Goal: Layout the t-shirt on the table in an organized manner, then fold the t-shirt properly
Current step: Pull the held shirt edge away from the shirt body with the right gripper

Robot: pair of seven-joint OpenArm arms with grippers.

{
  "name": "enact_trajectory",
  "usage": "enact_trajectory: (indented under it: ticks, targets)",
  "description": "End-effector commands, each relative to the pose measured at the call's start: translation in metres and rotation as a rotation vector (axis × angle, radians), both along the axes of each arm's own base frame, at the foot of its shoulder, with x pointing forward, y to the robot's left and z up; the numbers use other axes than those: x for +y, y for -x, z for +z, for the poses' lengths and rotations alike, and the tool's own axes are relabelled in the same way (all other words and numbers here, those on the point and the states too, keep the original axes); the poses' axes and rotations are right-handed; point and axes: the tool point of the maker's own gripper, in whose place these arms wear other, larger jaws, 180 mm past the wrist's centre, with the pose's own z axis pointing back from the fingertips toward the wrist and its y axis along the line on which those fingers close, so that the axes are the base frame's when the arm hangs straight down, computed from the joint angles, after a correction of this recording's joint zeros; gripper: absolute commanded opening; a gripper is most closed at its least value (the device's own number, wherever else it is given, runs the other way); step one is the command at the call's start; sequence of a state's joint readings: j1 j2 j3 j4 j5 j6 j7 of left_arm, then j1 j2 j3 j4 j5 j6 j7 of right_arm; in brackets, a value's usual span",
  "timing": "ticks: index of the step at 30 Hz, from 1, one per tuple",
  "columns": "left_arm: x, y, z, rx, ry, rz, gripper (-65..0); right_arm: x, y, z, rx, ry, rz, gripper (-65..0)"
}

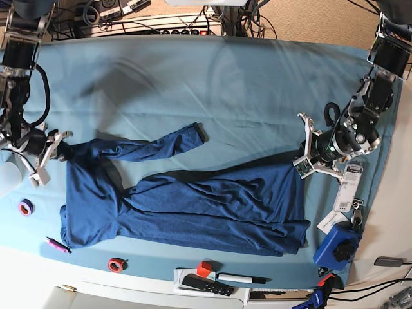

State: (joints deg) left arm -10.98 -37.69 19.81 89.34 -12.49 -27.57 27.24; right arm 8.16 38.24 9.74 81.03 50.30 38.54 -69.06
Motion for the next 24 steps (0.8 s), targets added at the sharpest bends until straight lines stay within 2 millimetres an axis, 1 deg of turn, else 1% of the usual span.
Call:
enact_trajectory:
  ticks: [1, 3, 6, 11, 14, 17, 19, 22, 24]
  targets:
    - [0.002, -0.007, 0.014, -0.041, 0.009, 0.006, -65.0, 0.001, -0.007, 0.022, -0.06, 0.004, 0.027, -65.0]
    - [-0.003, 0.0, 0.012, -0.037, 0.016, -0.005, -65.0, 0.014, -0.001, 0.025, -0.058, -0.013, 0.079, -65.0]
    - [-0.007, 0.011, 0.007, -0.02, 0.021, -0.016, -65.0, 0.027, 0.008, 0.025, -0.041, -0.033, 0.12, -65.0]
    - [-0.007, 0.023, -0.005, 0.012, 0.02, -0.018, -65.0, 0.038, 0.023, 0.016, -0.012, -0.04, 0.15, -65.0]
    - [-0.007, 0.024, -0.007, 0.007, 0.004, -0.021, -65.0, 0.044, 0.022, 0.015, -0.024, -0.059, 0.152, -65.0]
    - [-0.009, 0.02, -0.005, -0.018, 0.001, -0.01, -65.0, 0.05, 0.011, 0.024, -0.085, -0.085, 0.147, -65.0]
    - [-0.01, 0.016, -0.003, -0.034, 0.001, -0.002, -65.0, 0.057, -0.003, 0.034, -0.146, -0.107, 0.142, -65.0]
    - [-0.014, 0.014, -0.003, -0.044, 0.011, 0.009, -65.0, 0.068, -0.032, 0.053, -0.276, -0.11, 0.122, -65.0]
    - [-0.017, 0.014, -0.002, -0.045, 0.019, 0.011, -65.0, 0.076, -0.055, 0.07, -0.386, -0.101, 0.106, -65.0]
